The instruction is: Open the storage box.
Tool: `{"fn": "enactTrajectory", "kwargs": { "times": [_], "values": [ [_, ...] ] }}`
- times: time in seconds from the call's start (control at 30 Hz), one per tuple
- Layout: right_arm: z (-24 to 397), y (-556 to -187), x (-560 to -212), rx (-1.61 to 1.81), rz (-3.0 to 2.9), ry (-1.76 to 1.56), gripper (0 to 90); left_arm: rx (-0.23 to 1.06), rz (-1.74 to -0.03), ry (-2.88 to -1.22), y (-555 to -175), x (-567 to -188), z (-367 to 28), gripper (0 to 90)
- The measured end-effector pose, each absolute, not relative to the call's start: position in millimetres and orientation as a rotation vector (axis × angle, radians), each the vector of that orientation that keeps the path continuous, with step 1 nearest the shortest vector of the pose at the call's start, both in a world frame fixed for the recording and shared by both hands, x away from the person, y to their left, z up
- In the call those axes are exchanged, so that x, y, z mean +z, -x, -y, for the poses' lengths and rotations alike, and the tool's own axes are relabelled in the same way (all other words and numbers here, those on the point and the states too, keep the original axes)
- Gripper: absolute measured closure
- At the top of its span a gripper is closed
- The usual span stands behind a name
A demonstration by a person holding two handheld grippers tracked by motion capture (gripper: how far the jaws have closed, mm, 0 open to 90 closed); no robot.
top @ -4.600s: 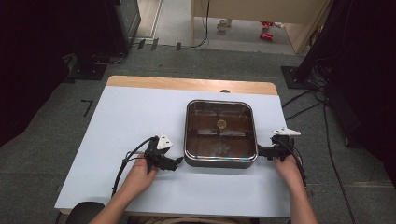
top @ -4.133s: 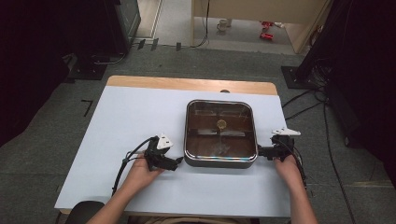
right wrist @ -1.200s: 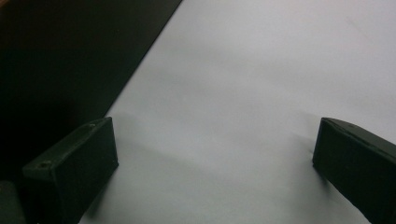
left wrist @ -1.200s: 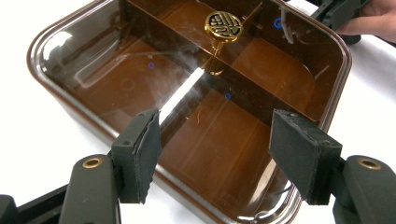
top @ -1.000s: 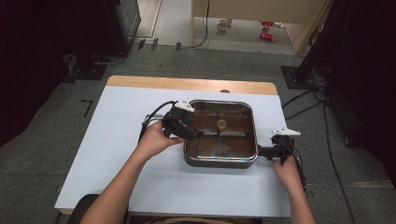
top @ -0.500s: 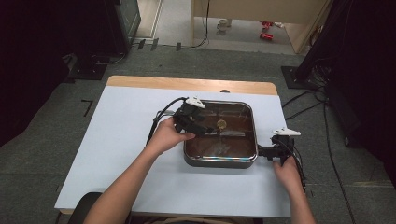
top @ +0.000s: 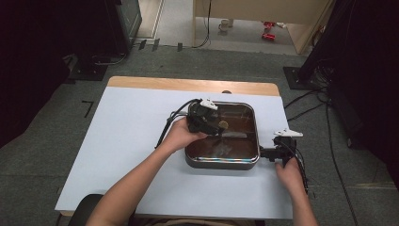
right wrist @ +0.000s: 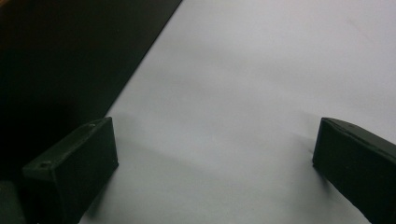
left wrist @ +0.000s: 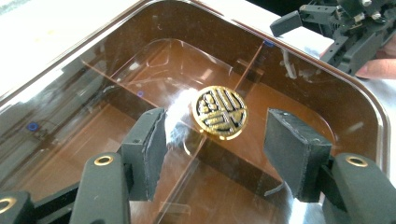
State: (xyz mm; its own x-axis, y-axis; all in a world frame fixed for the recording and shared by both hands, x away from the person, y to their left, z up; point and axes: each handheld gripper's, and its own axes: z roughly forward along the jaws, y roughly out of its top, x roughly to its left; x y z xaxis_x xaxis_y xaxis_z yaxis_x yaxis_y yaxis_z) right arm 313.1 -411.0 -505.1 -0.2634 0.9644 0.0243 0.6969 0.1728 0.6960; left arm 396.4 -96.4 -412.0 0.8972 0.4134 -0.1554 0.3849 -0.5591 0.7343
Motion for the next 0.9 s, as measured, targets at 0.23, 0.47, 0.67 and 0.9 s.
{"fn": "enactTrajectory", "kwargs": {
  "times": [0.23, 0.47, 0.67, 0.9],
  "values": [
    [411, -313, -505, 0.845, -2.031, -1.566, 0.0, 0.05, -0.557, -2.216, -398, -421, 110, 40.7],
    [411, -313, -505, 0.845, -2.031, -1.566, 0.0, 0.076, -0.528, -2.234, -398, -428, 117, 43.5],
    [411, -313, -505, 0.845, -2.031, -1.565, 0.0, 0.113, -0.493, -2.244, -395, -429, 113, 53.0],
    [411, -313, -505, 0.845, -2.031, -1.564, 0.0, 0.081, -0.504, -2.211, -396, -431, 110, 58.4]
  ]
}}
